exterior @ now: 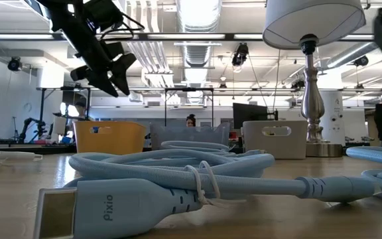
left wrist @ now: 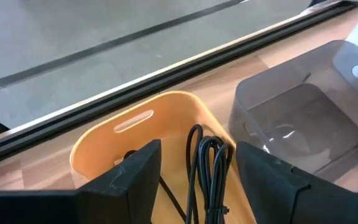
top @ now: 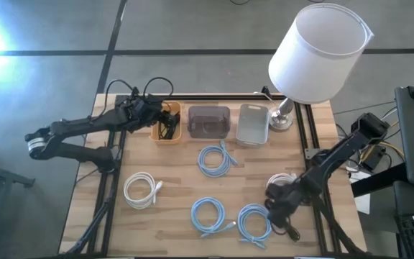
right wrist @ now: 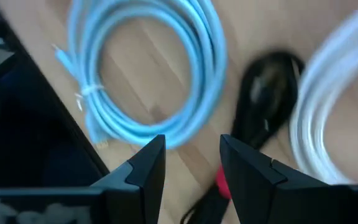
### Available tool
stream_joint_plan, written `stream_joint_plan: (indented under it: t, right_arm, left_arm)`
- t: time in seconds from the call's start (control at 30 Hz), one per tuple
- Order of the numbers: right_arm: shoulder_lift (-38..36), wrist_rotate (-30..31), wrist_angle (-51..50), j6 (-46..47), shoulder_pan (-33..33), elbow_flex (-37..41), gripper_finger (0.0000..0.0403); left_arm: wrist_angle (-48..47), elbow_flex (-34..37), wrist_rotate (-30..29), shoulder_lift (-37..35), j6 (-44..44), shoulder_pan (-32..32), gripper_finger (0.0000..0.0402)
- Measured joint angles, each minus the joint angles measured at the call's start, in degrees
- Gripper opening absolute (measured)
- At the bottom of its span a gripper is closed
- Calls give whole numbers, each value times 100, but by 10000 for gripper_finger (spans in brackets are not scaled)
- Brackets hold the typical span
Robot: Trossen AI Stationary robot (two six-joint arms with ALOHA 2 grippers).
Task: Pick & Place USB Port
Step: Put the black charger cable into the orange bin
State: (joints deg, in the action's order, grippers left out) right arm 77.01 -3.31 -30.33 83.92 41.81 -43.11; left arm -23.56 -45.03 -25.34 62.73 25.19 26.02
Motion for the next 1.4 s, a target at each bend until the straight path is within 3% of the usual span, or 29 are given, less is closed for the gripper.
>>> stream_joint_plan:
  t: [0.2, 0.4, 0.73, 1.13, 1.4]
  right_arm:
    - [0, 5, -251, 1127, 427, 139, 148]
    - [2, 25, -244, 1503, 511, 281, 148]
    - [2, 40, -7, 1247, 507, 547, 148]
    - [4, 54, 586, 710, 489, 975, 148]
    - [4, 401, 1134, 569, 488, 1203, 148]
  left_arm:
    - [-10, 37, 35, 172, 26, 0, 211]
    - [-5, 37, 89, 411, 15, 0, 211]
    - [-2, 39, 527, 792, -14, 0, 211]
    - [14, 38, 674, 753, -96, -2, 211]
    - [16, 39, 779, 753, -117, -2, 211]
